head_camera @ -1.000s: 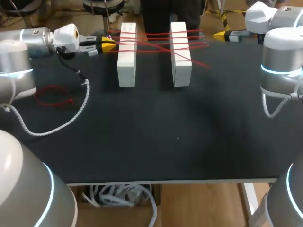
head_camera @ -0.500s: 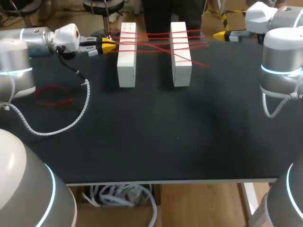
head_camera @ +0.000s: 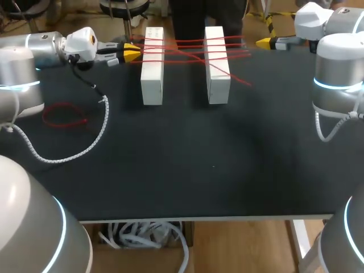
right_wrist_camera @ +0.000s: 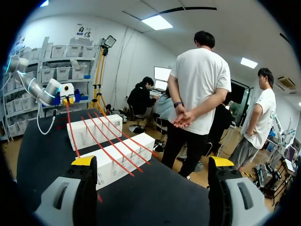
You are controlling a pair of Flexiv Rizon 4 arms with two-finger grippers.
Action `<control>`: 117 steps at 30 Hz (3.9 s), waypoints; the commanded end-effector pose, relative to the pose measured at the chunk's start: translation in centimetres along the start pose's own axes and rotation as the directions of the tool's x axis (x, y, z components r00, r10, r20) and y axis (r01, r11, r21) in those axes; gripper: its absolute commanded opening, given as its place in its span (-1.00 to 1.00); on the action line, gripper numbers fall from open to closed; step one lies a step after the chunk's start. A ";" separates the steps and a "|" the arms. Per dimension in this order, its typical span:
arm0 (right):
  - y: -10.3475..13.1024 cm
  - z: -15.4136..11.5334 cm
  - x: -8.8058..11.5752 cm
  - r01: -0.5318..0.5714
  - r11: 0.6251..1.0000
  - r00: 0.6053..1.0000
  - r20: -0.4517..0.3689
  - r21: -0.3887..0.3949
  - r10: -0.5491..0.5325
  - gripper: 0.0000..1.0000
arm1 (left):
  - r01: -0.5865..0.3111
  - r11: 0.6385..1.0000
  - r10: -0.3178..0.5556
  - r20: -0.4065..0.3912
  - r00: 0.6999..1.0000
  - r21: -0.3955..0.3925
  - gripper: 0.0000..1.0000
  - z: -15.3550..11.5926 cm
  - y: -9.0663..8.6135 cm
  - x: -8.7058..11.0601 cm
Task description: Grab the tape and strap the tape.
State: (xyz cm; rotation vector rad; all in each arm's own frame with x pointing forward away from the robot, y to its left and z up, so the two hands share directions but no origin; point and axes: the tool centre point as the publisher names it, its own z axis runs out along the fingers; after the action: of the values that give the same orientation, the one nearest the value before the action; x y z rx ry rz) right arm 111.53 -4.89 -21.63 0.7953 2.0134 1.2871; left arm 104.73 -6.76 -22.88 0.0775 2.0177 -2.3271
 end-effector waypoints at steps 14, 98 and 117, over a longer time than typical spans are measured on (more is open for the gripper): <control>0.0 -0.1 0.0 0.000 1.000 1.000 -0.002 -0.002 0.000 1.00 | -0.027 0.992 0.022 0.047 0.999 0.119 -1.00 4.3 -2.9 1.5; 0.8 -11.5 7.9 -0.136 0.759 0.639 0.529 -0.636 0.558 1.00 | -0.067 0.977 0.080 -0.057 0.995 0.201 -1.00 6.3 -3.7 3.5; 0.8 -11.5 7.9 -0.136 0.759 0.639 0.529 -0.636 0.558 1.00 | -0.067 0.977 0.080 -0.057 0.995 0.201 -1.00 6.3 -3.7 3.5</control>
State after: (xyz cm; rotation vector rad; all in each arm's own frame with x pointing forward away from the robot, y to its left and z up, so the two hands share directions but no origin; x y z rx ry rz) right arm 97.76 -5.41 -18.02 1.3089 0.9357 1.3569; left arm 100.89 -12.54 -18.51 0.2317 1.7710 -2.4990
